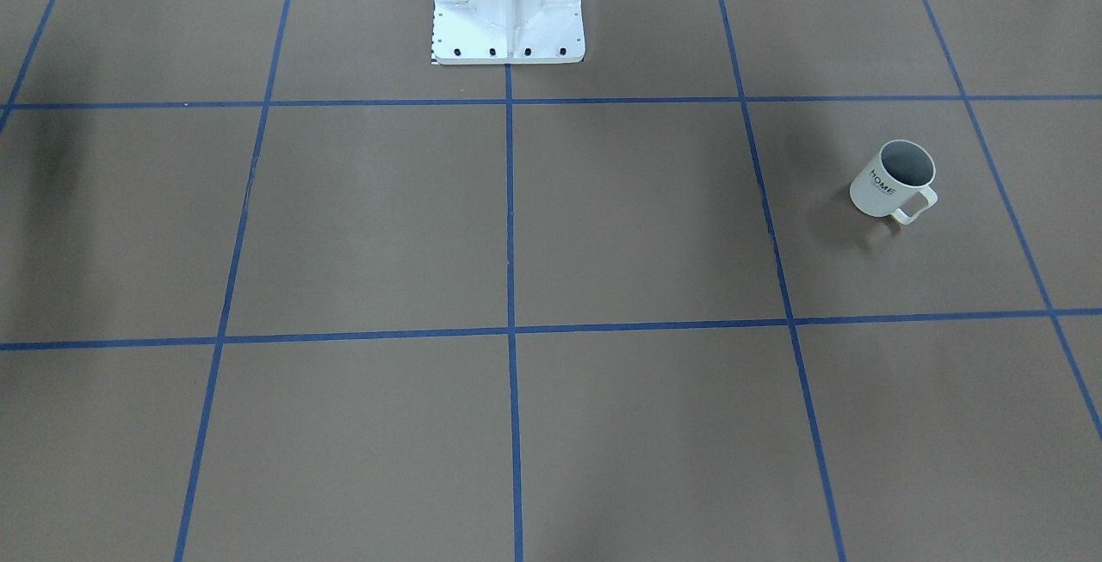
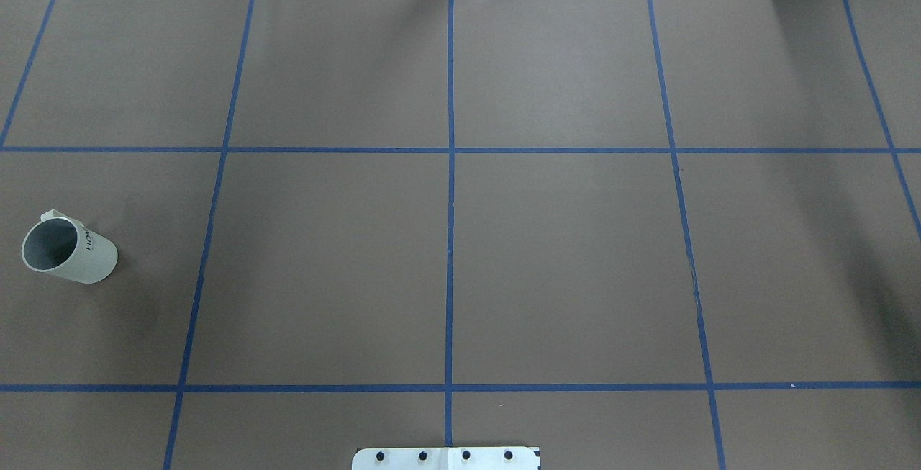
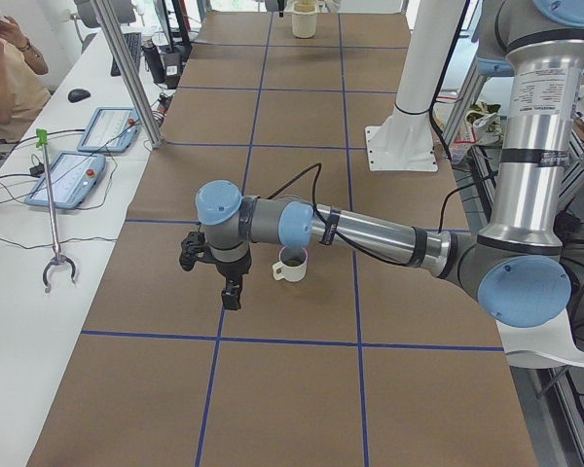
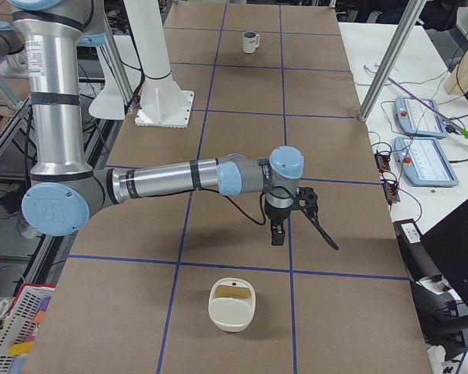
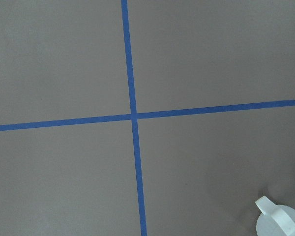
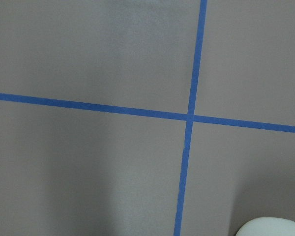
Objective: Left arm hands cup to right arm to dump lemon
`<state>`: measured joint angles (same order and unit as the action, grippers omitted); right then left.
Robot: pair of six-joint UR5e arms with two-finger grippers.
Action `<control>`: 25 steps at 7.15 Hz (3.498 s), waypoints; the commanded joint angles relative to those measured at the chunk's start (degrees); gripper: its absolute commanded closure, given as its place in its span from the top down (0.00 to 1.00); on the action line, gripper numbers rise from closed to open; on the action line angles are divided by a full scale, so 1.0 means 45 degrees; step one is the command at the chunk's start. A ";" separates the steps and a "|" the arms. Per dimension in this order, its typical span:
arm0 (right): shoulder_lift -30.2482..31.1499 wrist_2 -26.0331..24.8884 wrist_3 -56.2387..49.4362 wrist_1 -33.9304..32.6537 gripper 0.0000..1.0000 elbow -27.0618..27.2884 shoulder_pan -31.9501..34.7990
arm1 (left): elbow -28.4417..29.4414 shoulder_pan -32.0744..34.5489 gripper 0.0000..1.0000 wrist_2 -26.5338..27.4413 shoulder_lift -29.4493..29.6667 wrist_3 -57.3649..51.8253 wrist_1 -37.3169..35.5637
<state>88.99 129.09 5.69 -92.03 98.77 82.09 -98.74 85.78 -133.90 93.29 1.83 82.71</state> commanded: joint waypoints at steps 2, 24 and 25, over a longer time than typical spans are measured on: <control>0.0087 0.0101 0.0103 0.0158 1.00 0.0082 -0.0038 | -0.0129 -0.1378 1.00 -0.0594 -0.0087 0.0897 0.0818; 0.0361 0.1508 0.0162 0.0294 1.00 0.0159 -0.0253 | -0.1762 -0.5802 0.00 -0.0553 -0.0870 0.4262 0.1297; 0.0380 0.1933 0.0162 0.0856 1.00 0.0179 -0.0272 | -0.2736 -0.5782 0.00 -0.0653 0.0002 0.4281 -0.0626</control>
<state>90.68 136.11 6.38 -90.30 99.40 80.95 -106.54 59.67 -135.99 90.05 21.01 87.85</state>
